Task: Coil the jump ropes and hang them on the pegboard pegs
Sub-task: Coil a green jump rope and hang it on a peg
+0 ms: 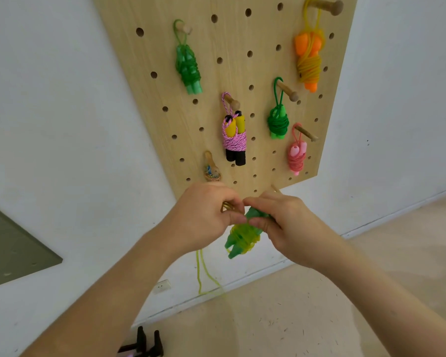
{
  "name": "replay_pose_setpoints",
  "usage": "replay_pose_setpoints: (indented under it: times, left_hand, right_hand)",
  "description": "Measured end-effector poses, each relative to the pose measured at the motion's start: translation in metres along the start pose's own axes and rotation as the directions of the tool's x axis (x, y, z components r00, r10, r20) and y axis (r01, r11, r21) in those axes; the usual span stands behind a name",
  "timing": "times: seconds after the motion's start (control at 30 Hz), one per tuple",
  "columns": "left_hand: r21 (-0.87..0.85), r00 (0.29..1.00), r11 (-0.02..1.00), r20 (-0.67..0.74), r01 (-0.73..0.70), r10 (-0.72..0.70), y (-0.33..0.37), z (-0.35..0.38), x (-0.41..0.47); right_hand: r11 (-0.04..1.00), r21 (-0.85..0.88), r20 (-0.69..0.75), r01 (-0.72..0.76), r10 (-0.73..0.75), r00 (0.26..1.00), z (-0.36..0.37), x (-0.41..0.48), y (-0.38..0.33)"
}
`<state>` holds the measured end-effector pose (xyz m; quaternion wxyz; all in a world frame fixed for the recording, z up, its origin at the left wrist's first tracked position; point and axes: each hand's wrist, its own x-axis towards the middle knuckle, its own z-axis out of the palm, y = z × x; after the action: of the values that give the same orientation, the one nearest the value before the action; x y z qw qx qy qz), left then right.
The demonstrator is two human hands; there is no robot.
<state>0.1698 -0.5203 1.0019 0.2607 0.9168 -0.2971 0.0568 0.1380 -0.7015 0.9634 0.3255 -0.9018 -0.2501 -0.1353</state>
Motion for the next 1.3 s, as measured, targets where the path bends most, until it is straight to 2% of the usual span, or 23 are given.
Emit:
replay_pose_setpoints:
  times: [0.1, 0.2, 0.27, 0.33, 0.43, 0.53, 0.63, 0.7, 0.77, 0.83, 0.9, 1.0, 1.13, 1.2, 1.3]
  left_hand:
    - [-0.221, 0.979, 0.96, 0.145, 0.174, -0.144, 0.002, -0.007, 0.006]
    - [-0.373, 0.967, 0.898, 0.181, 0.234, -0.176, 0.0, -0.012, 0.007]
    - [-0.374, 0.967, 0.895, 0.17, 0.242, -0.191, 0.001, -0.013, 0.008]
    - [-0.327, 0.97, 0.919, 0.174, 0.22, -0.17, 0.006, -0.015, 0.008]
    - [-0.152, 0.985, 0.986, 0.169, 0.07, -0.043, 0.025, -0.019, 0.002]
    - [-0.012, 0.99, 0.996, 0.115, -0.084, 0.084, 0.041, -0.018, -0.006]
    - [-0.055, 0.99, 0.996, 0.12, -0.066, 0.072, 0.052, -0.007, -0.014]
    - [-0.097, 0.991, 0.995, 0.126, -0.031, 0.043, 0.056, -0.002, -0.016]
    - [-0.193, 0.994, 0.979, 0.1, 0.065, -0.047, 0.048, -0.006, -0.011]
    - [-0.3, 0.987, 0.941, 0.088, 0.158, -0.138, 0.035, -0.012, -0.001]
    - [-0.384, 0.975, 0.896, 0.107, 0.221, -0.195, 0.022, -0.017, 0.005]
    - [-0.442, 0.961, 0.858, 0.199, 0.262, -0.191, 0.009, -0.013, 0.008]
    - [-0.569, 0.932, 0.747, 0.303, 0.344, -0.199, -0.001, -0.001, 0.007]
    - [-0.657, 0.915, 0.642, 0.339, 0.397, -0.219, 0.0, 0.008, 0.005]
    - [-0.797, 0.869, 0.356, 0.4, 0.487, -0.291, 0.004, 0.018, 0.0]
  right_hand:
    - [1.0, 0.031, 0.025, 0.003, -0.004, 1.0, -0.003, -0.004, -0.004]
    - [0.991, 0.107, 0.042, -0.078, 0.074, 0.996, -0.011, -0.005, -0.006]
    - [0.979, 0.136, 0.059, -0.151, 0.145, 0.988, -0.016, -0.005, -0.004]
    - [0.982, 0.093, 0.054, -0.167, 0.163, 0.985, -0.019, -0.004, -0.004]
    - [0.984, -0.052, 0.042, -0.172, 0.174, 0.984, -0.019, -0.001, -0.005]
    - [0.966, 0.014, -0.095, -0.258, 0.258, 0.961, -0.016, 0.006, 0.001]
    - [0.948, 0.027, -0.223, -0.317, 0.315, 0.923, -0.007, 0.006, 0.004]
    - [0.959, -0.006, -0.232, -0.282, 0.273, 0.934, 0.0, 0.001, 0.002]
    - [0.98, 0.008, -0.211, -0.2, 0.197, 0.957, 0.002, -0.006, 0.0]
    - [0.991, 0.041, -0.178, -0.126, 0.131, 0.975, -0.001, -0.011, 0.002]
    - [0.985, 0.13, -0.152, -0.113, 0.132, 0.979, -0.006, -0.017, 0.001]
    - [0.95, 0.282, -0.06, -0.134, 0.157, 0.986, -0.008, -0.026, -0.003]
    - [0.738, 0.638, 0.084, -0.219, 0.216, 0.973, -0.014, -0.027, -0.001]
    - [0.631, 0.745, 0.099, -0.215, 0.215, 0.972, -0.017, -0.026, -0.002]
    - [0.514, 0.833, 0.098, -0.208, 0.232, 0.968, -0.013, -0.026, -0.004]
